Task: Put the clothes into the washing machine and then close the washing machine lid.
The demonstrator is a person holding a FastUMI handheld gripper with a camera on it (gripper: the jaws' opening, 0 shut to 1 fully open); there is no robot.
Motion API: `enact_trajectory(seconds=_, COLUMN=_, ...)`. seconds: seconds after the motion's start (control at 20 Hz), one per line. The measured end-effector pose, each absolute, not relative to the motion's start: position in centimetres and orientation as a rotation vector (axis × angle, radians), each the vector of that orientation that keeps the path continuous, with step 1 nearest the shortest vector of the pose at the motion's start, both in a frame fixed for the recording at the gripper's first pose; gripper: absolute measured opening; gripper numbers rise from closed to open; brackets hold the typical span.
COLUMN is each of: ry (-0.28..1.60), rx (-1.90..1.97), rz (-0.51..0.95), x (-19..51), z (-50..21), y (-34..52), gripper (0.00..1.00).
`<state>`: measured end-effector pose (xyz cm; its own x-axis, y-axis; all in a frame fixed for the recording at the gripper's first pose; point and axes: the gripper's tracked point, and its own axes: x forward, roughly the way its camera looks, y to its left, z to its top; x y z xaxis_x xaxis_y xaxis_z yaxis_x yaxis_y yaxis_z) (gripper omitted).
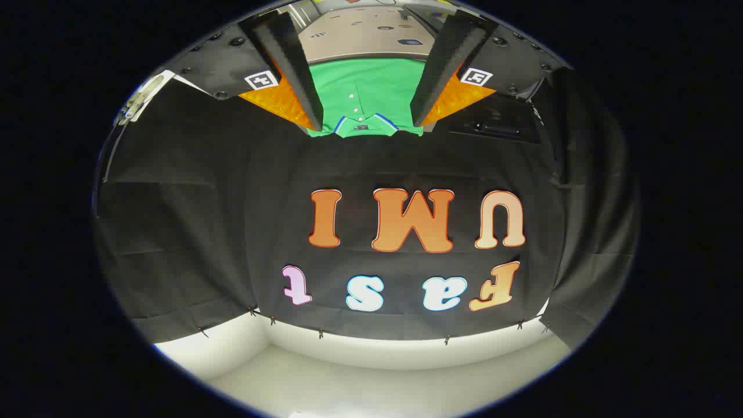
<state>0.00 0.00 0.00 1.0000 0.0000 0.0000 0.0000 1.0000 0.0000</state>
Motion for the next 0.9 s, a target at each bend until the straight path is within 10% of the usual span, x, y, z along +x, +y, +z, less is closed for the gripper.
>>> enact_trajectory(seconds=0.9, ry=-0.025, rx=-0.047, rz=0.026, x=0.5, z=2.7, y=-0.2, gripper=0.98)
